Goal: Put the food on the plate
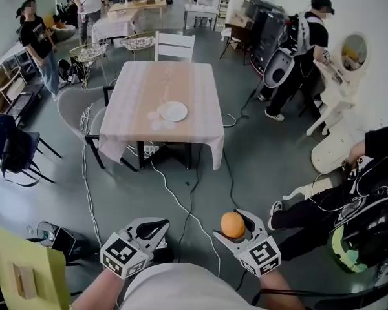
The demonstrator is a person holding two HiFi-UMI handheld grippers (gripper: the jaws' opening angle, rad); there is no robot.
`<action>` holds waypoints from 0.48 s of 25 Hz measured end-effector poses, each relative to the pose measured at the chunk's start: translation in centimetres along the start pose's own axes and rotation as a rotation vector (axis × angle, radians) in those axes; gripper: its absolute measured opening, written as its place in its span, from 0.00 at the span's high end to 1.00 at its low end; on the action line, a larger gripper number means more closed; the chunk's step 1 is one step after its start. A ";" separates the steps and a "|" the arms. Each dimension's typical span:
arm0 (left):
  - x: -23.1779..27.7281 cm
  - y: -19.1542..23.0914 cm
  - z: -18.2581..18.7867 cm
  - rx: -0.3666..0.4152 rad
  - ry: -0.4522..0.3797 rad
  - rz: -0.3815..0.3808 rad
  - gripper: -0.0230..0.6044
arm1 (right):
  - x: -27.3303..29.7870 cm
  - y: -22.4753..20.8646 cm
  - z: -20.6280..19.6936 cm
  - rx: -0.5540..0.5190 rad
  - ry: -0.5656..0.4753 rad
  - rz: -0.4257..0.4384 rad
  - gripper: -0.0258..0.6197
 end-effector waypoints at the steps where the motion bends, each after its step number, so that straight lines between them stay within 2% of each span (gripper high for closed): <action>1: 0.5 1.5 0.7 -0.005 -0.006 -0.001 0.95 | 1.2 -1.1 0.9 -0.003 0.005 -0.006 0.41; 6: 1.5 8.9 3.5 0.027 -0.021 -0.013 0.95 | 7.4 -6.1 5.8 -0.025 0.016 -0.045 0.41; 9: 2.0 13.0 4.2 0.052 -0.011 0.002 0.95 | 11.3 -8.4 8.3 -0.046 0.019 -0.040 0.41; 12: 2.4 16.0 4.7 0.022 -0.013 0.033 0.95 | 14.9 -10.5 9.7 -0.063 0.045 -0.011 0.41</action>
Point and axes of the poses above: the fingertips, and each gripper's own axes: x forward along the fingers, y to its left, z out of its top, the point moved 6 cm from there along -x, backward along the fingers, and after that the axes turned 14 degrees about z, right-handed, at the moved point
